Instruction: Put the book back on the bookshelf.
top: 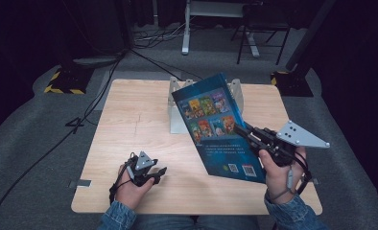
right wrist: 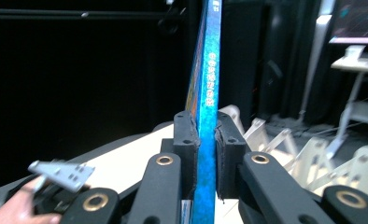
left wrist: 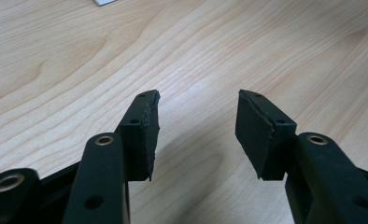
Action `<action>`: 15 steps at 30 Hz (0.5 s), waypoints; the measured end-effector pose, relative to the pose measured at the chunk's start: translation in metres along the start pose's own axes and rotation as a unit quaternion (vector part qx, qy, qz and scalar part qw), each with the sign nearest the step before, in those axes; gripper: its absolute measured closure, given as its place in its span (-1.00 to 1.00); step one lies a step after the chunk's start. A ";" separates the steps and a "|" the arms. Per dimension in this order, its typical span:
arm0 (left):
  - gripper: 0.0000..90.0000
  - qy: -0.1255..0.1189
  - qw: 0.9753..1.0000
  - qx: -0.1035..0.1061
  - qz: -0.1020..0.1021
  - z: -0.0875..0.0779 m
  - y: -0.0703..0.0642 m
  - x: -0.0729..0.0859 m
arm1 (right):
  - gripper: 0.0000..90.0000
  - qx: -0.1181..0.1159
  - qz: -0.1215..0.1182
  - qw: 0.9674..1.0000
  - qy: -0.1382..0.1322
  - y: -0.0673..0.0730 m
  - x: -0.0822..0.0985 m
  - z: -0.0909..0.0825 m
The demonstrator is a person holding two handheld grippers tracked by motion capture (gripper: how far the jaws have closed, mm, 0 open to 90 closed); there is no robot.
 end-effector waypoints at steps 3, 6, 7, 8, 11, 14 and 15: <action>0.11 0.008 1.000 -0.008 0.003 0.001 0.003 0.003 | 0.82 0.017 -0.017 1.000 -0.019 -0.003 -0.012 -0.001; 0.11 0.012 1.000 -0.016 0.011 0.001 0.006 0.005 | 0.82 0.043 -0.042 0.998 -0.038 -0.009 -0.025 -0.001; 0.11 0.012 1.000 -0.017 0.011 0.001 0.006 0.005 | 0.82 0.050 -0.048 0.997 -0.041 -0.010 -0.028 -0.001; 0.11 0.012 1.000 -0.021 0.010 0.001 0.007 0.005 | 0.82 0.059 -0.056 0.996 -0.046 -0.011 -0.032 -0.001; 0.11 0.014 0.999 -0.027 0.014 0.000 0.010 0.007 | 0.82 0.077 -0.073 0.993 -0.052 -0.014 -0.038 0.000; 0.11 0.018 0.999 -0.045 0.017 -0.003 0.016 0.011 | 0.82 0.107 -0.094 0.988 -0.059 -0.022 -0.047 0.005; 0.11 0.019 0.999 -0.047 0.012 -0.004 0.017 0.012 | 0.82 0.114 -0.096 0.987 -0.062 -0.025 -0.049 0.007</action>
Point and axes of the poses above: each handheld gripper's, and its own axes: z roughly forward along the jaws, x roughly out of its underside, y roughly to its left, the point moved 8 cm from there along z, roughly forward along the jaws, and after that the axes turned 10 degrees about -x, right-handed, at the moved point
